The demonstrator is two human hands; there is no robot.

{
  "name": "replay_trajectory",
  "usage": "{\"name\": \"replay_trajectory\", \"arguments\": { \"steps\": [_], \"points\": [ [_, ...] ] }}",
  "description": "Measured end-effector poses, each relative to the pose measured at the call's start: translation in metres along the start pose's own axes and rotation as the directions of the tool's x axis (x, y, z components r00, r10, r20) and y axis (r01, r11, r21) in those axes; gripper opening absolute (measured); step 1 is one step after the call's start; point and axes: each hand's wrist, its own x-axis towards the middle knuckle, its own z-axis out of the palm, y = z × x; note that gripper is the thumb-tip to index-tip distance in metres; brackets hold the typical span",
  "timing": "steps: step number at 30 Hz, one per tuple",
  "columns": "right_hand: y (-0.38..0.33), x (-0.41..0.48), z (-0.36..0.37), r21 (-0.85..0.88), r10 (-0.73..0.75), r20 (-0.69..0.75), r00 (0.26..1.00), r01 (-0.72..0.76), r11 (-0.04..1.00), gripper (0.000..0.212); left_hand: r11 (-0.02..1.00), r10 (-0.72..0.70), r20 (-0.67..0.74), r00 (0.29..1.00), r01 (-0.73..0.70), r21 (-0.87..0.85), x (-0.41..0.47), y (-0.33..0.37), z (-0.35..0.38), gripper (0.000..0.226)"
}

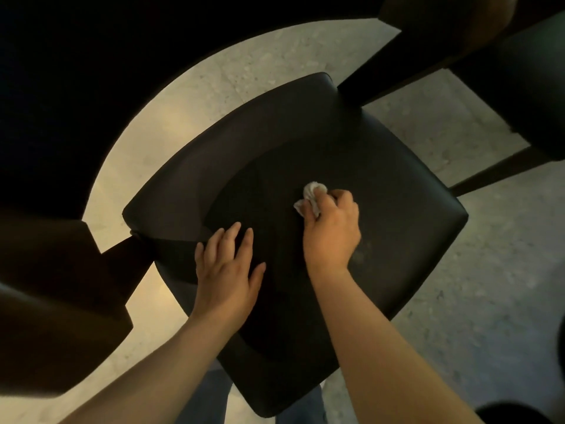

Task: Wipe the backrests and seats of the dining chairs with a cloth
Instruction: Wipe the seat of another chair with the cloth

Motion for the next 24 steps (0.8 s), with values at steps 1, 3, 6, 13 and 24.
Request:
{"name": "replay_trajectory", "arguments": {
  "steps": [1, 3, 6, 13, 24],
  "points": [
    [0.0, 0.005, 0.004, -0.036, -0.005, 0.024, 1.0, 0.006, 0.999, 0.038, 1.0, 0.004, 0.003, 1.0, -0.004, 0.017, 0.001, -0.001, 0.001, 0.063],
    [0.014, 0.005, 0.005, -0.083, -0.058, 0.035, 0.998, 0.061, 0.995, 0.039, 0.999, 0.024, 0.01, 1.0, -0.024, 0.032, 0.002, -0.004, 0.001, 0.064],
    [0.051, -0.015, -0.008, -0.006, 0.047, -0.101, 0.994, -0.048, 0.999, 0.028, 0.998, 0.031, 0.015, 0.999, -0.032, 0.06, 0.001, -0.006, 0.0, 0.064],
    [0.062, -0.039, -0.014, -0.043, 0.267, -0.146, 0.952, -0.276, 0.96, 0.052, 0.995, -0.008, 0.027, 1.0, 0.005, 0.101, 0.001, 0.002, 0.001, 0.066],
    [0.114, -0.032, -0.017, 0.14, 0.42, -0.264, 0.868, -0.396, 0.907, 0.028, 0.992, 0.109, 0.012, 0.994, -0.109, 0.061, 0.015, 0.02, -0.007, 0.065]
  ]
}}
